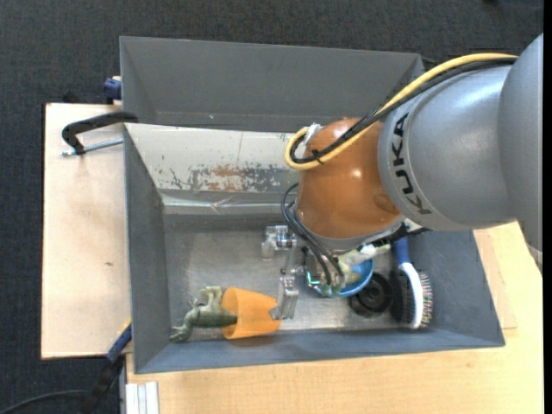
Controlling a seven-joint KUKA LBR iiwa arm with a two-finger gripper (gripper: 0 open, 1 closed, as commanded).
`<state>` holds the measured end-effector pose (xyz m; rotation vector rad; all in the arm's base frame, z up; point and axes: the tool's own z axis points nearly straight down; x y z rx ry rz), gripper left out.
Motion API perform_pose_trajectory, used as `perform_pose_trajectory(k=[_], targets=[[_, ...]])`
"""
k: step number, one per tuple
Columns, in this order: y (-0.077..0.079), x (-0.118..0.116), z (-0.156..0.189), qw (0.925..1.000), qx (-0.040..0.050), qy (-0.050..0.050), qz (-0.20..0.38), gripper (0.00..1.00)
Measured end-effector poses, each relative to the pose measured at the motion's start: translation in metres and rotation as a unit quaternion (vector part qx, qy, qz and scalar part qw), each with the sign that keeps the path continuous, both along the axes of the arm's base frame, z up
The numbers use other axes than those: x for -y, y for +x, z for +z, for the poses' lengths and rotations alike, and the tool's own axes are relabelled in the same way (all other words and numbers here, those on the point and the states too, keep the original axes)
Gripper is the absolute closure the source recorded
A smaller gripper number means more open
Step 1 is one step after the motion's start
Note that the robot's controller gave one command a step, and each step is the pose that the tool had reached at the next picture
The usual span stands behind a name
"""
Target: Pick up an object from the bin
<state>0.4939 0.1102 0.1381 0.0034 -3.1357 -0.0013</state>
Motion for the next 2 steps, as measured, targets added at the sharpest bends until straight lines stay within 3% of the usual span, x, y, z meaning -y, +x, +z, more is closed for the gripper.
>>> perform_pose_trajectory(k=[1, 2], targets=[[0.0028, -0.0004, -0.0616, 0.9990, -0.0057, -0.002, -0.045, 0.00], [0.0041, -0.0016, -0.0661, 0.9989, 0.0031, 0.000, -0.047, 1.00]])
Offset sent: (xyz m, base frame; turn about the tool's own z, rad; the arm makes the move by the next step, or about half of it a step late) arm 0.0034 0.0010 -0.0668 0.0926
